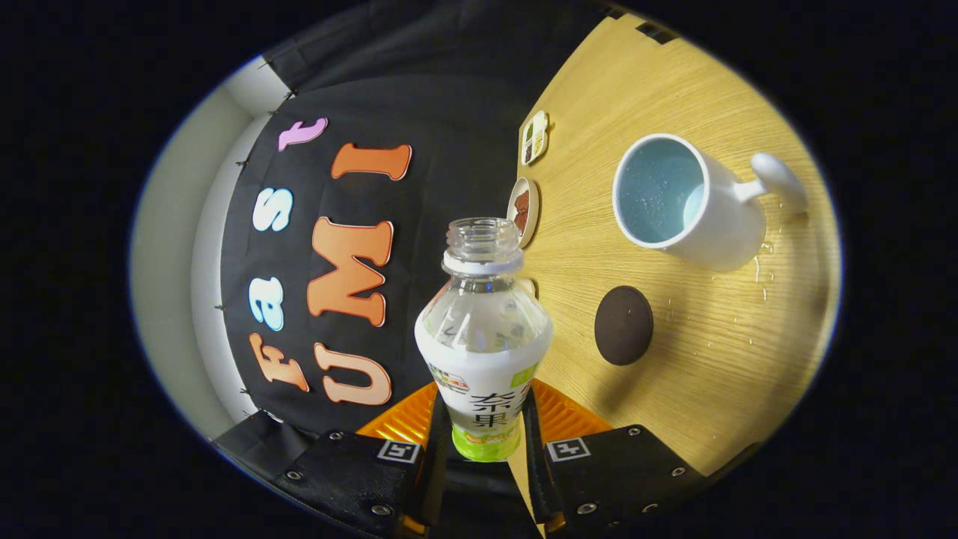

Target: Take the bottle from table, then pour the juice into the cup, finally place the bottle on the coaster

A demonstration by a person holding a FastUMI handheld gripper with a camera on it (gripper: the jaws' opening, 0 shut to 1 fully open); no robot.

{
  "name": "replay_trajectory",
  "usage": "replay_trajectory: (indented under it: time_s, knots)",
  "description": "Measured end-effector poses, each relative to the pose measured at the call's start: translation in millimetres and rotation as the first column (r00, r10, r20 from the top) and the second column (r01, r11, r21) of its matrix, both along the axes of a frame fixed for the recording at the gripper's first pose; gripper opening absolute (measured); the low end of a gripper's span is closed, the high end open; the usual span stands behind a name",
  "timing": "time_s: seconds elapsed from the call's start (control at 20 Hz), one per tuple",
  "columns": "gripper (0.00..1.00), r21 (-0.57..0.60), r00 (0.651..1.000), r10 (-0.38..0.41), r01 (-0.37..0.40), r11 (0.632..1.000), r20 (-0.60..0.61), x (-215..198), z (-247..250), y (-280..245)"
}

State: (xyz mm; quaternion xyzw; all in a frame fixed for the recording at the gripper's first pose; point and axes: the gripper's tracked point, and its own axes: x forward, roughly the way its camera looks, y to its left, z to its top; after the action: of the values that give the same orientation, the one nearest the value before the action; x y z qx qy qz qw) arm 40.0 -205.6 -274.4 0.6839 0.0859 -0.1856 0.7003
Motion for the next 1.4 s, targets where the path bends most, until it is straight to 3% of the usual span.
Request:
replay_trajectory:
  time_s: [0.6,1.4]
  knots:
    - [0.47,0.161,0.995,-0.092,0.085,0.983,0.035,4.6,5.1,-20.8]
    - [0.47,0.241,0.992,-0.118,0.103,0.965,0.050,9.0,10.7,-22.3]
